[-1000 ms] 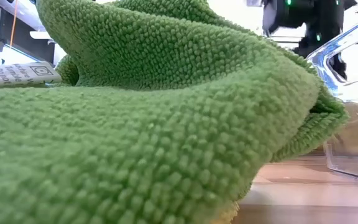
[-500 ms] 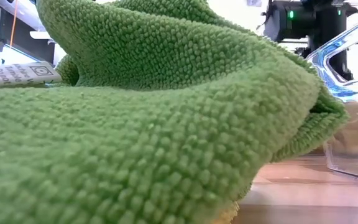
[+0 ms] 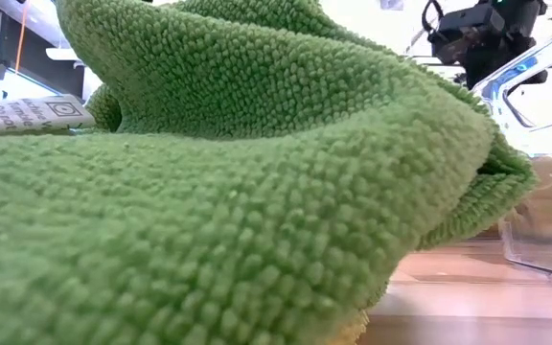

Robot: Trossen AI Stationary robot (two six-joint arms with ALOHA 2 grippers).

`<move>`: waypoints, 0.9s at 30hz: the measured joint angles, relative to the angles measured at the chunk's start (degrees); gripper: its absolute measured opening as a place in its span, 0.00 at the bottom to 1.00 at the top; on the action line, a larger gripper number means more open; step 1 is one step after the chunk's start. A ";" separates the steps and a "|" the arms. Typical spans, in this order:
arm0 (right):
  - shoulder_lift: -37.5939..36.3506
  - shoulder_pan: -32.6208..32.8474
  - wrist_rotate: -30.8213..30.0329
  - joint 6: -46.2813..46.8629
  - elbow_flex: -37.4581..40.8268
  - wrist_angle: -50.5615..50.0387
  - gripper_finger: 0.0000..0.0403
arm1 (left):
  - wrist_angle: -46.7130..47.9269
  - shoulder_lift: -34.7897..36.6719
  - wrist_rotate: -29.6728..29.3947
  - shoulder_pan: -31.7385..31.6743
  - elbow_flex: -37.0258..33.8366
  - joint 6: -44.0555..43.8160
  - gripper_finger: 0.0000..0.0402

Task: Sort microfiber towel by color & place in baskets
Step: Put the green microfiber towel into the bottom transparent bin

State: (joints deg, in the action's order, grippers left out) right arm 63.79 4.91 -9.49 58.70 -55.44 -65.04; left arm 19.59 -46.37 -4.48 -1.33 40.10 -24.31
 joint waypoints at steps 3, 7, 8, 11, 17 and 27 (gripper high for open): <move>-2.61 0.31 -2.41 -0.04 0.00 -1.25 0.17 | -0.05 -3.11 -2.70 2.25 2.38 0.98 0.28; -5.47 2.00 -7.05 -0.17 0.00 -2.13 0.17 | 0.97 -8.80 -5.69 4.55 6.36 1.02 0.28; -6.12 2.40 -7.83 -0.21 0.00 -2.28 0.17 | 1.40 -10.35 -6.30 4.97 7.57 1.02 0.28; -7.81 3.36 -9.55 -0.79 0.00 -2.47 0.17 | 4.50 -15.59 -7.69 5.92 11.69 1.01 0.28; -10.41 3.52 -9.32 -5.18 0.00 -2.45 0.17 | 10.05 -26.37 -8.34 6.69 20.36 1.00 0.28; -9.89 3.23 -5.28 -15.96 0.00 -2.51 0.21 | 10.95 -40.30 -8.32 6.57 29.83 0.55 0.28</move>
State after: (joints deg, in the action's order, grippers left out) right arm 53.89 8.14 -14.77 42.74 -55.44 -67.55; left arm 30.54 -86.67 -12.80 5.24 69.93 -23.76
